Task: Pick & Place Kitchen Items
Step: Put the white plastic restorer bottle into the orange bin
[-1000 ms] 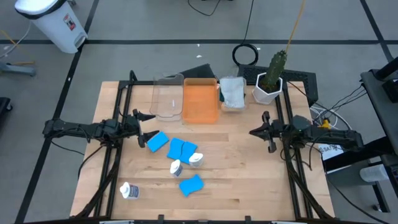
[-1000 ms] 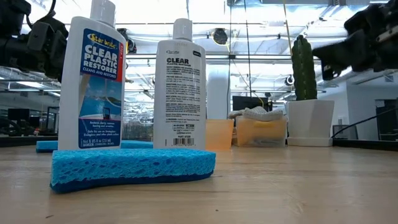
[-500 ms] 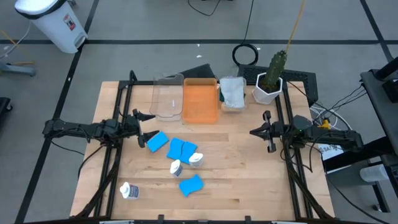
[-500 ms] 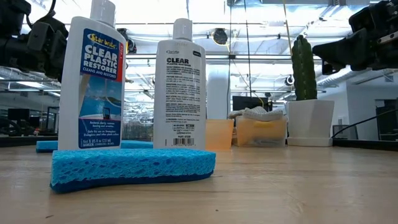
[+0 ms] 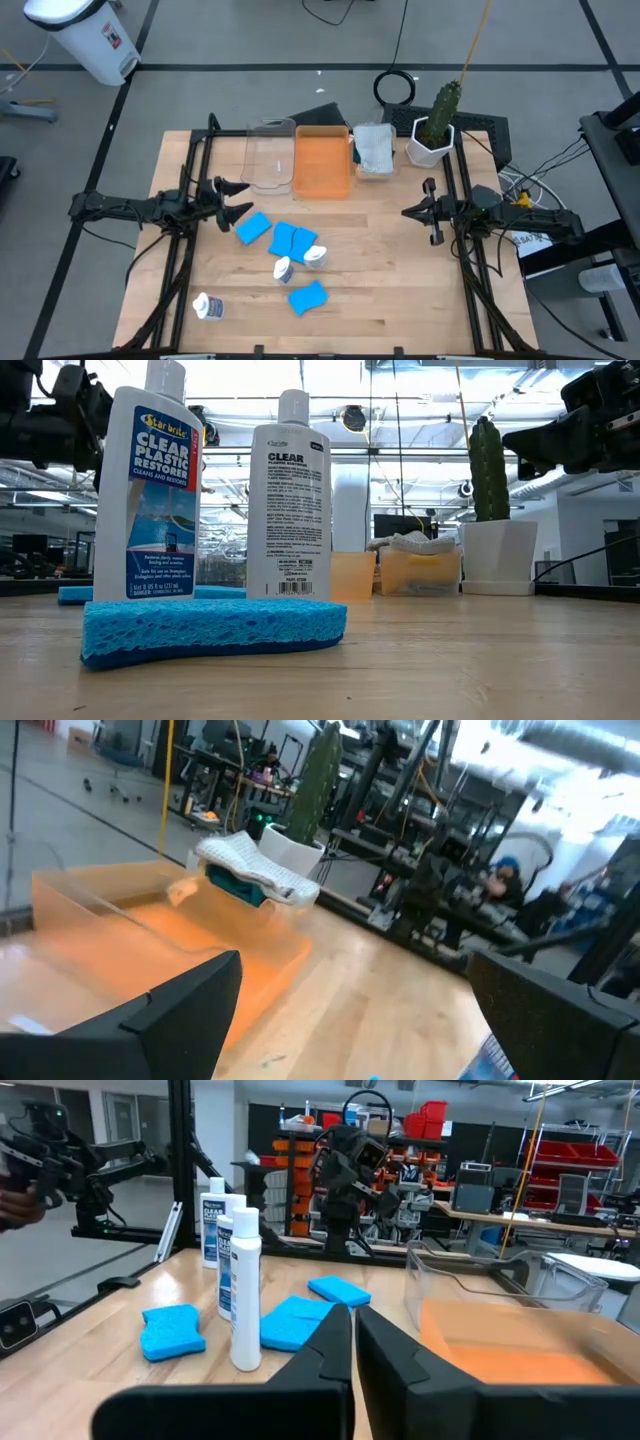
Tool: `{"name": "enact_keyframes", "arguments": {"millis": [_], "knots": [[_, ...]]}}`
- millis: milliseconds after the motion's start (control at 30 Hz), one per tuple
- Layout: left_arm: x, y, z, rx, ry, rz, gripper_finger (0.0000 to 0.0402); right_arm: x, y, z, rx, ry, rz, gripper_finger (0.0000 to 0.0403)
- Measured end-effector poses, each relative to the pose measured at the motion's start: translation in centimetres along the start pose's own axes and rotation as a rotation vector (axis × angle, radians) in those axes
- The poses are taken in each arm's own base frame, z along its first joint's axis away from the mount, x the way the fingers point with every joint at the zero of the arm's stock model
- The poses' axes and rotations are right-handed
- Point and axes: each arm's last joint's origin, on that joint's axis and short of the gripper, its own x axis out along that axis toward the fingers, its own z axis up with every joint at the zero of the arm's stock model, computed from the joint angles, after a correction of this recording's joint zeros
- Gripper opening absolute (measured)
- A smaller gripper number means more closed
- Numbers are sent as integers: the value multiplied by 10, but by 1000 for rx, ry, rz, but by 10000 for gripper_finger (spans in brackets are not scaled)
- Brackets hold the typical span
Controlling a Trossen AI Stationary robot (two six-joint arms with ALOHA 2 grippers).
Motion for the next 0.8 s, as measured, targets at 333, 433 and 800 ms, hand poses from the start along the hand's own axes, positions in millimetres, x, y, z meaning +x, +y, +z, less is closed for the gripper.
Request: {"name": "enact_keyframes", "arguments": {"millis": [333, 433, 800], "knots": [[-1, -3, 10, -144, -111, -5, 395, 0, 0, 0, 0, 0, 0, 0], [0, -2, 9, -136, -102, 0, 395, 0, 0, 0, 0, 0, 0, 0], [19, -24, 19, -89, 10, -153, 395, 0, 0, 0, 0, 0, 0, 0]]}}
